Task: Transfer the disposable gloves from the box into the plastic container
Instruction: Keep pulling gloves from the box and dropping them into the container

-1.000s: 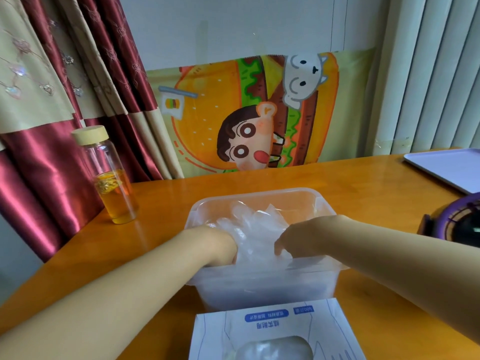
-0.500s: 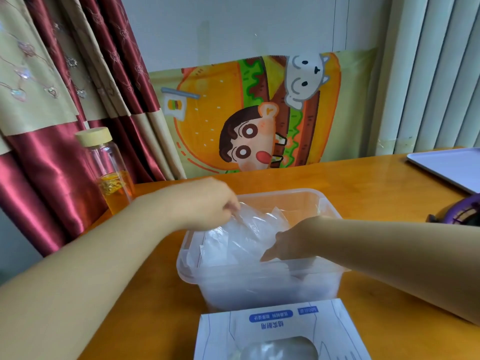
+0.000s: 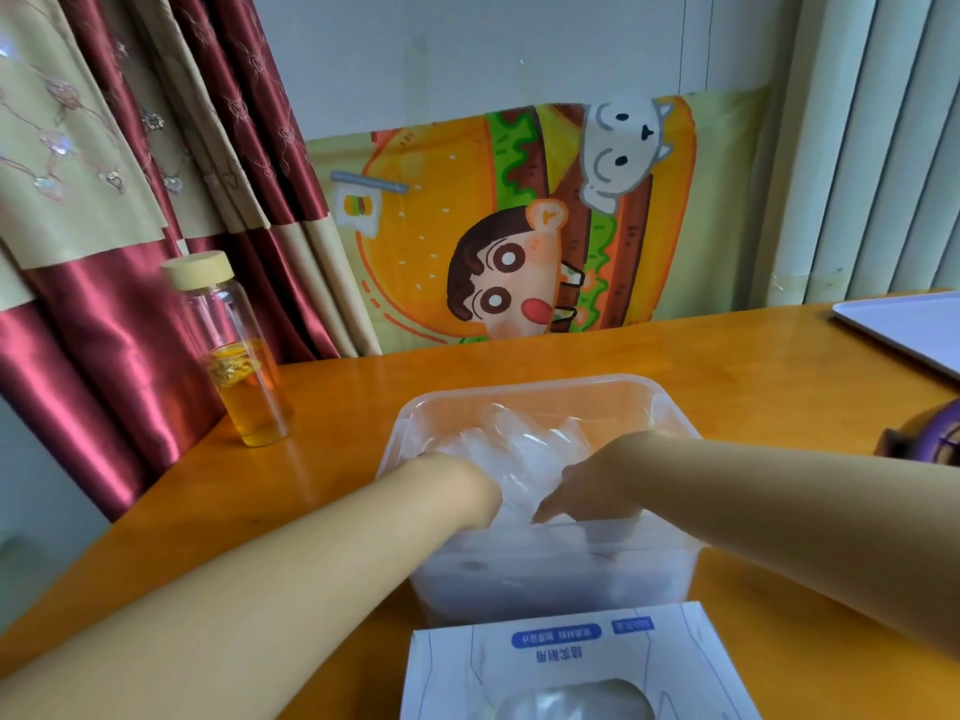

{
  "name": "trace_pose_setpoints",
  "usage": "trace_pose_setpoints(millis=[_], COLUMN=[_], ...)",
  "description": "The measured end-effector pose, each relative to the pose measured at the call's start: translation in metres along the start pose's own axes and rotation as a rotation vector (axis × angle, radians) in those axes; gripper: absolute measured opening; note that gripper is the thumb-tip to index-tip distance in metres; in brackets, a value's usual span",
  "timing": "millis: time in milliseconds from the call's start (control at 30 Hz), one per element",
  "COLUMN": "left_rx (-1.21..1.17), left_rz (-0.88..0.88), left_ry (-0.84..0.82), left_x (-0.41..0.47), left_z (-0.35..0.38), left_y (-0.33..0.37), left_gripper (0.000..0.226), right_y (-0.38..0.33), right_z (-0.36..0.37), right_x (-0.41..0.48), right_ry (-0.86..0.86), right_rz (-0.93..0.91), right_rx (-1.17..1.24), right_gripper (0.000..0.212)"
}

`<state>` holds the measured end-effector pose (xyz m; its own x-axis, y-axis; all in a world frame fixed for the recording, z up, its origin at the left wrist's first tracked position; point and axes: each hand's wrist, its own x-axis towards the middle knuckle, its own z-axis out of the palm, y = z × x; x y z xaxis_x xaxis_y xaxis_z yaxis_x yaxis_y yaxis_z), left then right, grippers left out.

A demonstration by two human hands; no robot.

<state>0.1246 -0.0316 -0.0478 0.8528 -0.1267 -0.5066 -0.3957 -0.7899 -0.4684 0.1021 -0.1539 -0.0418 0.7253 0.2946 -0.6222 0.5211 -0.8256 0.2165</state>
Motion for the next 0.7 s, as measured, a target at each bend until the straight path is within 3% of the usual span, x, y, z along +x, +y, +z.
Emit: trace_pose_setpoints(millis=[167, 233, 467, 700], left_rx=[-0.001, -0.055, -0.166, -0.218], left_rz=[0.044, 0.027, 0.015, 0.171], left_ry=[-0.064, -0.073, 0.0, 0.138], left_x=[0.007, 0.007, -0.009, -0.047], left_z=[0.001, 0.001, -0.001, -0.013], left_y=[0.001, -0.002, -0.008, -0.024], left_gripper=[0.038, 0.038, 0.046, 0.034], right_y=[0.008, 0.013, 0.039, 0.009], right_z=[0.0, -0.003, -0.02, -0.006], right_x=[0.0, -0.007, -0.063, -0.114], right_ry=[-0.051, 0.01, 0.432, 0.711], right_rz=[0.073, 0.103, 0.162, 0.001], right_rx=[0.147, 0.146, 0.143, 0.236], right_gripper=[0.08, 0.083, 0.042, 0.024])
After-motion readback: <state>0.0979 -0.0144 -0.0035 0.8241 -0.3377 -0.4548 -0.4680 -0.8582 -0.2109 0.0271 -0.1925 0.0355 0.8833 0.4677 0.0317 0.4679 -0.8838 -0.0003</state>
